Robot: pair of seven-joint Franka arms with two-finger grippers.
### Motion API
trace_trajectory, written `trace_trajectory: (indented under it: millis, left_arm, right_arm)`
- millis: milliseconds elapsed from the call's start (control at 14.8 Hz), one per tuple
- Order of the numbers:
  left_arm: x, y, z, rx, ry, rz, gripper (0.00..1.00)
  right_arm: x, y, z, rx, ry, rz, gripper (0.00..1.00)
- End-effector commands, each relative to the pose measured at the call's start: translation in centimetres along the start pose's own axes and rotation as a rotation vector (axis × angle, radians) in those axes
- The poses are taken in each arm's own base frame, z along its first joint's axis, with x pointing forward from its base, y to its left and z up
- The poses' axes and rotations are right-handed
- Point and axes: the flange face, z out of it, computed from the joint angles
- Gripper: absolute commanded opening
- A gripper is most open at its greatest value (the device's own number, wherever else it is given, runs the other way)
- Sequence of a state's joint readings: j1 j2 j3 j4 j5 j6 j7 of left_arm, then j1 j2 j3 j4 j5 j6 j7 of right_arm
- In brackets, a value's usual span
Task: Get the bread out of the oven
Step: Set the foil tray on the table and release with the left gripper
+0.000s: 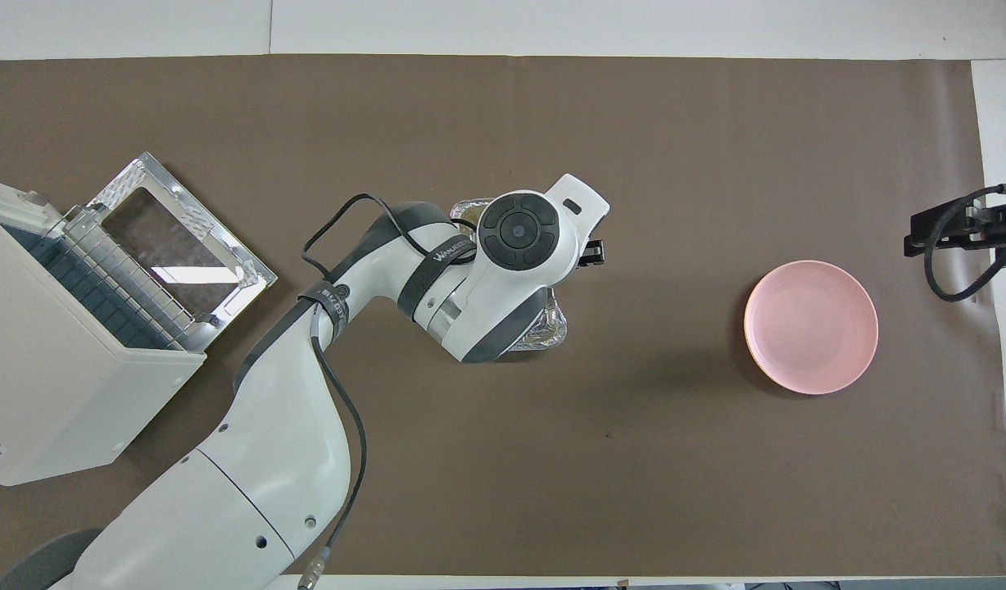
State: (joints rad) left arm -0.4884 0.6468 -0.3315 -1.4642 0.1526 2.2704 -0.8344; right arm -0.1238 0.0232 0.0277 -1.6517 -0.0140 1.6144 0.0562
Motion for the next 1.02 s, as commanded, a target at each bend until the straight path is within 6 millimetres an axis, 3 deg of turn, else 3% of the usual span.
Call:
trace_trajectory:
  millis: [0, 136, 407, 610, 881, 949]
  left_arm:
    - [2.1, -2.6, -1.6, 0.069, -0.03, -0.055, 1.0]
    - [1.9, -2.6, -2.0, 0.067, -0.067, -0.078, 1.0]
    - [3.0, -3.2, -6.7, 0.007, -0.057, -0.139, 1.0]
    - [3.2, -4.2, -9.6, 0.019, -0.054, -0.149, 1.0]
    - [4.7, -8.1, -14.3, 0.067, -0.056, -0.202, 1.0]
    - [5.1, -9.5, -15.8, 0.082, -0.055, -0.221, 1.0]
  right_arm:
    - [-0.7, 0.0, -0.1, 0.017, 0.003, 0.011, 1.0]
    - [-0.7, 0.0, -0.1, 0.017, 0.003, 0.011, 1.0]
    - [-0.7, 0.0, -0.1, 0.017, 0.003, 0.011, 1.0]
    - [-0.8, 1.7, 0.0, 0.018, -0.007, 0.042, 1.0]
    - [-2.2, 0.2, -0.6, 0.013, -0.057, -0.009, 1.0]
    - [-2.1, -1.1, -0.8, 0.014, -0.04, -0.071, 1.0]
